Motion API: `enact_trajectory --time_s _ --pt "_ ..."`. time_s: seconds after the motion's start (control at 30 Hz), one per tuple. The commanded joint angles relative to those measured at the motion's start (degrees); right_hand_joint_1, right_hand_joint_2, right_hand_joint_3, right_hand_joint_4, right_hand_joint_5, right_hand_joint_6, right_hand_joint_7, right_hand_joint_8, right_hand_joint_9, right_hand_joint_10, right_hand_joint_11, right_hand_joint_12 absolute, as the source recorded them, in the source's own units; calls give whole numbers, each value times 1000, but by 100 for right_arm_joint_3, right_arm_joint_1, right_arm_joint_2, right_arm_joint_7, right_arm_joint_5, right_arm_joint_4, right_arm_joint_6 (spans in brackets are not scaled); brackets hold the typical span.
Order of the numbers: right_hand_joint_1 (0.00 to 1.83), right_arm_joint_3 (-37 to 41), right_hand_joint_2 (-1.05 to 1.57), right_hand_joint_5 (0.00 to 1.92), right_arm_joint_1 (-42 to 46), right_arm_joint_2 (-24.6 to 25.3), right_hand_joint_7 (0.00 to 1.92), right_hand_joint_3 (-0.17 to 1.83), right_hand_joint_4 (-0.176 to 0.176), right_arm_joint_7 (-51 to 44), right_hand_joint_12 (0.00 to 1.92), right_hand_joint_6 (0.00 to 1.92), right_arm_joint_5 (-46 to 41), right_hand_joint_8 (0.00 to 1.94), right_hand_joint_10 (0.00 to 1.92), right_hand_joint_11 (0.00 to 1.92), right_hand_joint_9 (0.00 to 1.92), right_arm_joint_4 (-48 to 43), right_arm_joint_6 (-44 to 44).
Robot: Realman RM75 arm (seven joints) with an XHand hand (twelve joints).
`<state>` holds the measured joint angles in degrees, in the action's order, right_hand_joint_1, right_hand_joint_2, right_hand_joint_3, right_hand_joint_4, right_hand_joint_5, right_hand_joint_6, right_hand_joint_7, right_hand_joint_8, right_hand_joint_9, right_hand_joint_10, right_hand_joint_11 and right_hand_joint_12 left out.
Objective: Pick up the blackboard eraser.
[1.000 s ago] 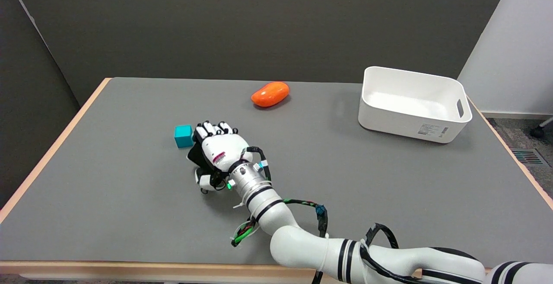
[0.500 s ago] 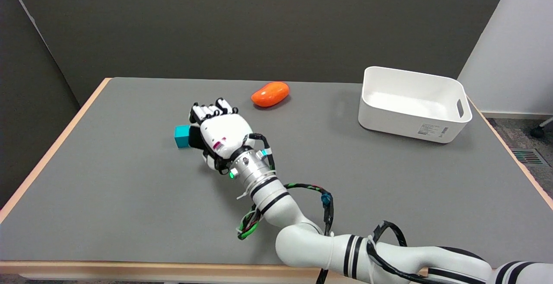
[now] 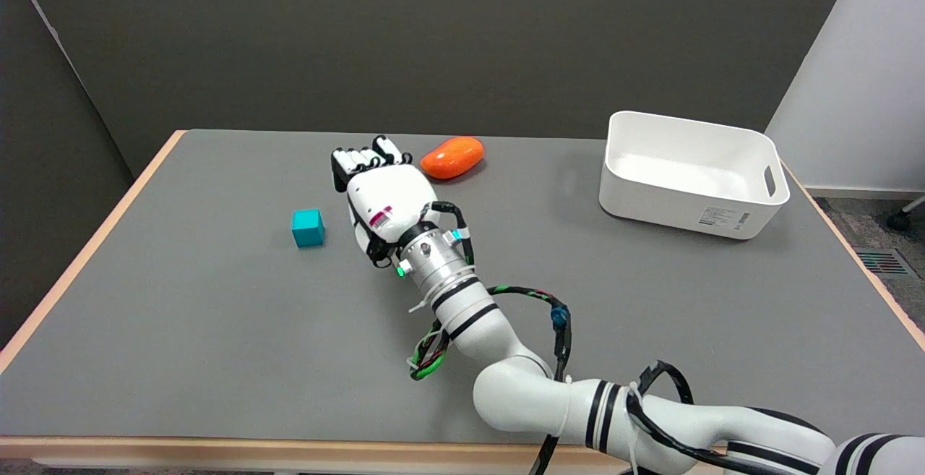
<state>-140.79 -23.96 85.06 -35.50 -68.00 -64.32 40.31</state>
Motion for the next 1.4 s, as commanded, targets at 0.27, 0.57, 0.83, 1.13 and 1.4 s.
enact_trajectory --time_s 0.27,0.57,0.83,1.13,1.4 --pt "992 252 895 269 -38 -153 -1 859 -176 55 1921 774 -1051 1887 1921 34 378 150 -560" --pt "645 120 677 80 -170 -54 217 834 -176 55 1529 359 -1754 608 1030 247 229 805 -687" --pt "612 136 672 50 -263 -54 183 821 -176 55 1461 337 -1981 554 985 188 183 1139 -687" --pt "612 128 673 47 -378 -47 183 817 -176 55 1455 337 -1982 550 987 182 182 1185 -807" --pt "631 128 679 47 -378 -47 186 823 -176 55 1439 335 -1982 550 989 169 188 1154 -823"
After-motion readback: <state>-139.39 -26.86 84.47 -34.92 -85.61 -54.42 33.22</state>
